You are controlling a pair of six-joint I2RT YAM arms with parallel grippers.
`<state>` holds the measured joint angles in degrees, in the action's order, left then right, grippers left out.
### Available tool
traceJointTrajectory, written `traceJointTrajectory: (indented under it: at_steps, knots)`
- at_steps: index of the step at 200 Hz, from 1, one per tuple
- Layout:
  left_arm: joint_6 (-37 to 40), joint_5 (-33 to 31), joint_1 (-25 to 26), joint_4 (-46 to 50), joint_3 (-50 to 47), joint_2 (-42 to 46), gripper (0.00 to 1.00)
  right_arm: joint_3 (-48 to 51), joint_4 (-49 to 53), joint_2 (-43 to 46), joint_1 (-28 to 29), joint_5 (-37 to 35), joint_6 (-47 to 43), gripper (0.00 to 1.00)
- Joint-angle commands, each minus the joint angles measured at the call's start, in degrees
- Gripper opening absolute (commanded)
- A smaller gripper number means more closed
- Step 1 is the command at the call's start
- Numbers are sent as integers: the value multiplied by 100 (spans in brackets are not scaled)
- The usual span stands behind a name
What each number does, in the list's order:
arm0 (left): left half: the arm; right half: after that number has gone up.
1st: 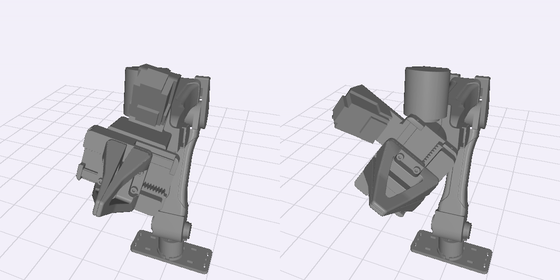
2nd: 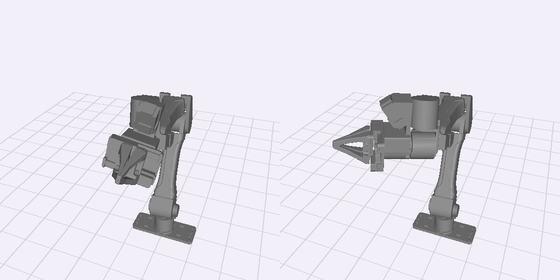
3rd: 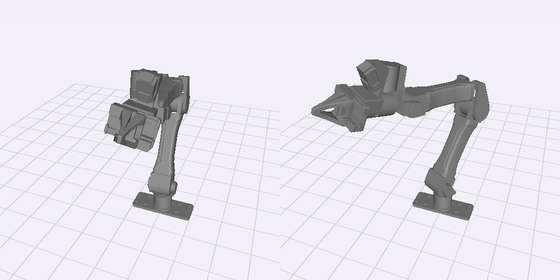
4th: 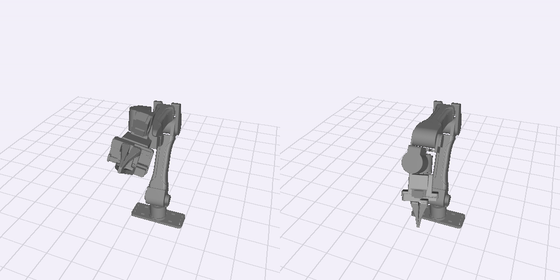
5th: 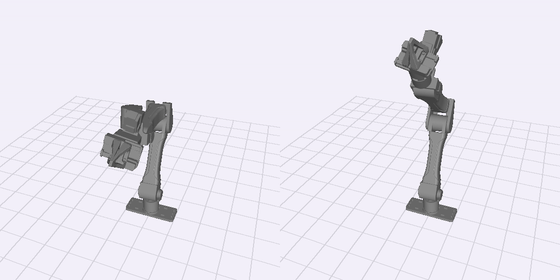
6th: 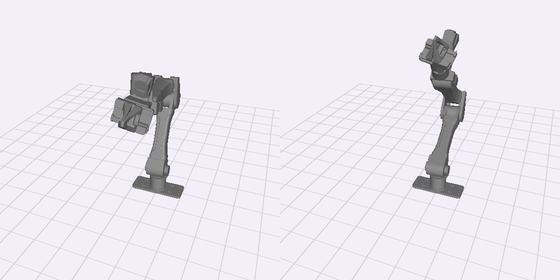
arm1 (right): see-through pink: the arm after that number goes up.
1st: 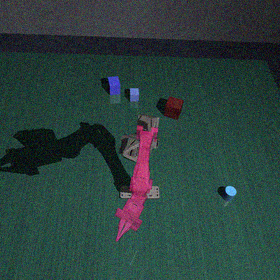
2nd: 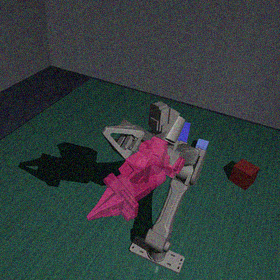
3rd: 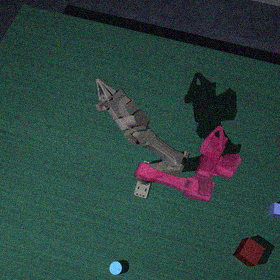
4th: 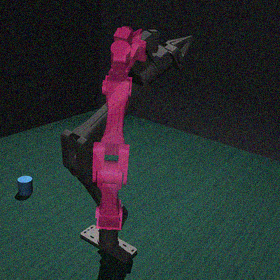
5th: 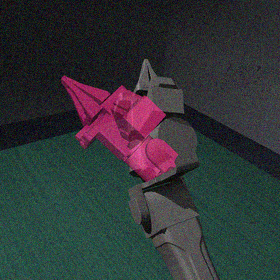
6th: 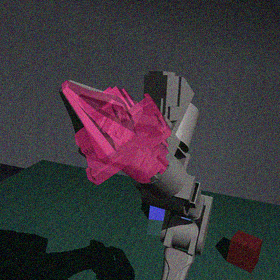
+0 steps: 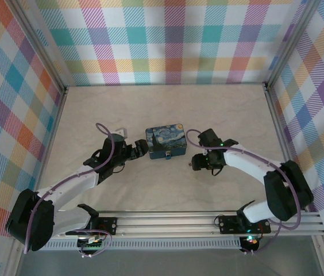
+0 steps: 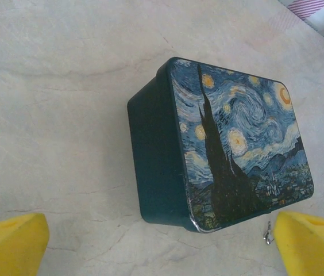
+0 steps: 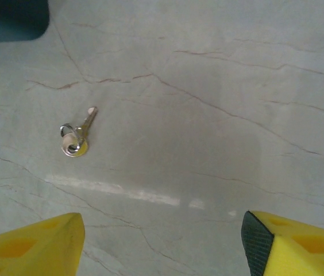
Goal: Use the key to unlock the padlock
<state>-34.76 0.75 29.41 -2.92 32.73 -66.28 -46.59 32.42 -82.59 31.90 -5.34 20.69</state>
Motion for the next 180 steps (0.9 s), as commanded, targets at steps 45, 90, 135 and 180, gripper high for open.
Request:
traceJointTrajectory:
  at_steps: [45, 90, 135, 180]
  knots:
    - [26, -122, 80, -60, 190, 58, 100, -351, -546, -402, 308, 112, 396, 56]
    - [31, -149, 83, -17, 175, 98, 100, -465, -625, -659, 354, 232, 439, 44]
    - [22, -155, 83, -3, 159, 106, 100, -516, -735, -848, 398, 241, 454, 36]
    - [27, -159, 87, 14, 163, 89, 100, -579, -799, -1028, 458, 274, 463, 30]
